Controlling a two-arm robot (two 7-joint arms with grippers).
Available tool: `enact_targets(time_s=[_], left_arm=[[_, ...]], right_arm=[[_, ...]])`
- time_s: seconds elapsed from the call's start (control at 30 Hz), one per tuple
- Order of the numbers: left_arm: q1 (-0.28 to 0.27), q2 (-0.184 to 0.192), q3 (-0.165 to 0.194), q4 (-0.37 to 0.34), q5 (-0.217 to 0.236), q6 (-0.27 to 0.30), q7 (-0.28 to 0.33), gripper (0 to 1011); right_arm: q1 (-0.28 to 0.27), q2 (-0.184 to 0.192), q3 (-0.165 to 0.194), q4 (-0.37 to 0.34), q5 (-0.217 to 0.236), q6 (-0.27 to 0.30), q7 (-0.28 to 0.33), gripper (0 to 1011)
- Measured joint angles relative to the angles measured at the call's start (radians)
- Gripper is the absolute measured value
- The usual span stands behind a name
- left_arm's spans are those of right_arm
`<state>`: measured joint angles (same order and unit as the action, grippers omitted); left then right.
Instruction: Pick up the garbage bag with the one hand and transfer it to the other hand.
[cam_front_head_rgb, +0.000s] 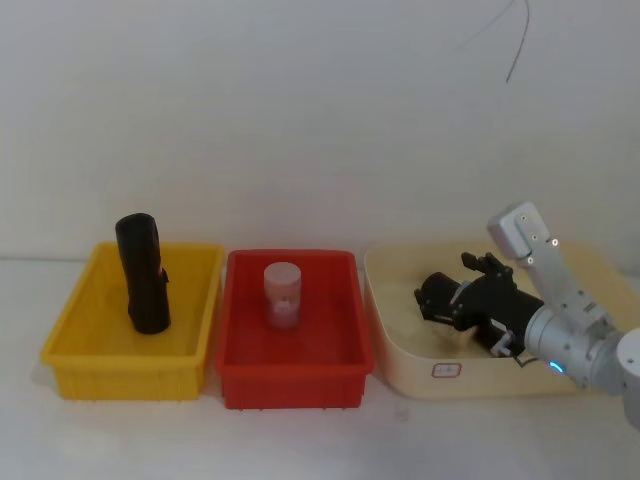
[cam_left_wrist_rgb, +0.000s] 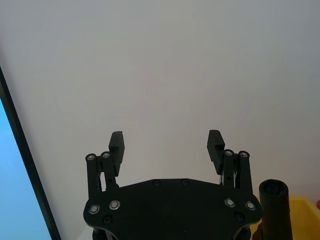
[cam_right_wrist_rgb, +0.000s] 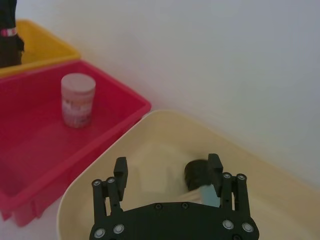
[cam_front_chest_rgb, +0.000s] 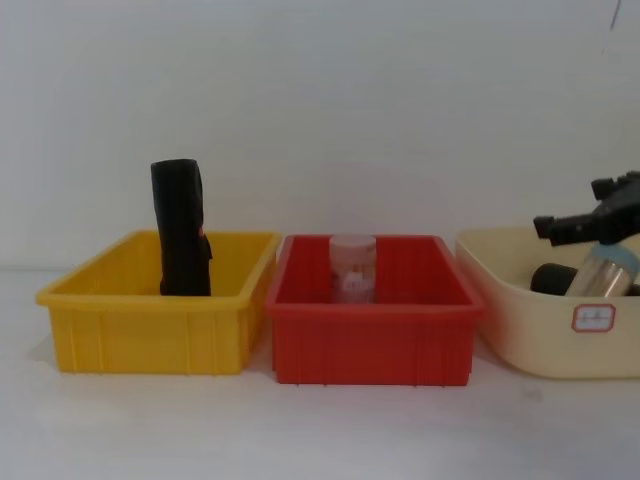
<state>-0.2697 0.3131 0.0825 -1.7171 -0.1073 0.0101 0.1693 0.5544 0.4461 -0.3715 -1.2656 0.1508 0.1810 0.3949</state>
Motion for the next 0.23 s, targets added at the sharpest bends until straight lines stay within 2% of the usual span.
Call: enact_targets(time_s=[0.07, 0.23], left_arm=[[0.000, 0.000, 0.000, 0.000, 0.000, 0.000, 0.000, 1000], [0.000, 0.000, 0.000, 0.000, 0.000, 0.000, 0.000, 1000]], right_arm=[[-0.006, 0.002, -0.002, -0.004, -0.002, 0.003, 0.003, 1001], [-0.023, 0.008, -0.006, -0.014, -0.007, 0.010, 0.011, 1001]])
